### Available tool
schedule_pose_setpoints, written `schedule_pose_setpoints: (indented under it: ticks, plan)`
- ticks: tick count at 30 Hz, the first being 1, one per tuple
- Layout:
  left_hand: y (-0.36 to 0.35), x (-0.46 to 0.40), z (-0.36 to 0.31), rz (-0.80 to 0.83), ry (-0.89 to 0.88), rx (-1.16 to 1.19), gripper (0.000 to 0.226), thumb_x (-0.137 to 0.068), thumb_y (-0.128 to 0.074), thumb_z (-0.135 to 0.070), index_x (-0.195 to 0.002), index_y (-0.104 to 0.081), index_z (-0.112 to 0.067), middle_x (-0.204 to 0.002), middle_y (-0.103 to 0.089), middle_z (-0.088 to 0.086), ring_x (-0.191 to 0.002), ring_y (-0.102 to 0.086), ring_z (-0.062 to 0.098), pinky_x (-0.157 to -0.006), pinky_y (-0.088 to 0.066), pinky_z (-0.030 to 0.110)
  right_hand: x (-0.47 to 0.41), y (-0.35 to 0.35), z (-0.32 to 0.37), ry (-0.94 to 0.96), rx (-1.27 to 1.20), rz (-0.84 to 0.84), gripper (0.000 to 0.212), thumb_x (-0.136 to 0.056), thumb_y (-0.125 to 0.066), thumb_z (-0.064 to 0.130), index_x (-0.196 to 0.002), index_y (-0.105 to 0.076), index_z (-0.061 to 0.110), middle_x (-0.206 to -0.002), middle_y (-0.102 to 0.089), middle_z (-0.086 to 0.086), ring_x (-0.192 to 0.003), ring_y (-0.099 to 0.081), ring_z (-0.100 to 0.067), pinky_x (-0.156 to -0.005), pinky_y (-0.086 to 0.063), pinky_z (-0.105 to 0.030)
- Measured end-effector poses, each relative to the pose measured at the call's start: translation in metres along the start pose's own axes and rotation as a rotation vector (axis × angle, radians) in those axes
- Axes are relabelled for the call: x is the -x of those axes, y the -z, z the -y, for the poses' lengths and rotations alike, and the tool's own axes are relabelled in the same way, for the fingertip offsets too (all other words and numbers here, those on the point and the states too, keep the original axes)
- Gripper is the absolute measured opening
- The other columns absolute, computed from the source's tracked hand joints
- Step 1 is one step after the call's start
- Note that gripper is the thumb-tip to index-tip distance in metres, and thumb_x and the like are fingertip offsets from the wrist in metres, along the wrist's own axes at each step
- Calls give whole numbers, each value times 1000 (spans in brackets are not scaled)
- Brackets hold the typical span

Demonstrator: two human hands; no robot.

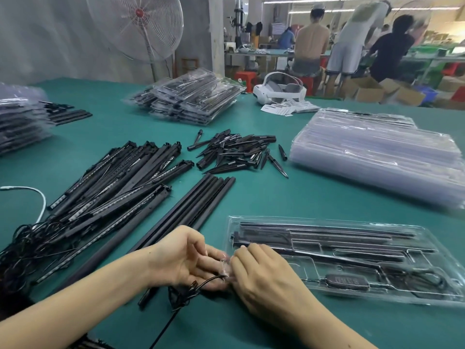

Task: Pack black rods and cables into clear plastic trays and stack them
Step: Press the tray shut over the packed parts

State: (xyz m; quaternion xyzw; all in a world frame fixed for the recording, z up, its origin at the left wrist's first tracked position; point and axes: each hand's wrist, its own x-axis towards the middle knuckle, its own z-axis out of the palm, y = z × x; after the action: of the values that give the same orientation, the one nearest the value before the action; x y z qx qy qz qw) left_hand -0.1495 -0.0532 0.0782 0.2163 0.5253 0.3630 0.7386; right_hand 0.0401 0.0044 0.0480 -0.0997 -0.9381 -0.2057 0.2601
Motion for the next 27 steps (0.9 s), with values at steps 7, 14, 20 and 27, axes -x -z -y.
schedule_pose_setpoints:
  ticks: [7,14,20,27]
  plan:
    - [41,-24,4,63,-22,-346,87,-6,-76,-30,-91,-78,-20,-82,-73,-2,-65,-65,6,-60,-52,19,1,6,0,-47,41,-126,34,-96,-43,10,-65,-57,17,-63,-52,-3,-54,-46,-22,-50,-43,-31]
    - [23,-13,21,-267,-570,-757,56,-42,-55,-26,-95,-69,-37,-91,-66,-15,-73,-62,4,-65,-47,14,-3,11,3,-42,90,-123,27,-83,-59,11,-58,-53,20,-58,-50,-1,-51,-44,-19,-47,-36,-29]
    - [0,-16,20,-470,-1264,-1785,31,-84,-58,-30,-113,-54,-22,-117,-62,-10,-109,-56,9,-91,-41,27,-5,12,3,-76,147,-119,23,-79,-52,4,-62,-62,15,-59,-55,-4,-50,-47,-18,-46,-36,-26]
    - [-8,-24,9,-364,-1550,-1838,46,-102,-39,-27,-83,-74,-4,-94,-72,3,-78,-67,19,-77,-53,31,-3,11,11,-192,211,-118,38,-82,-43,0,-61,-69,17,-58,-58,-1,-52,-51,-13,-53,-34,-22]
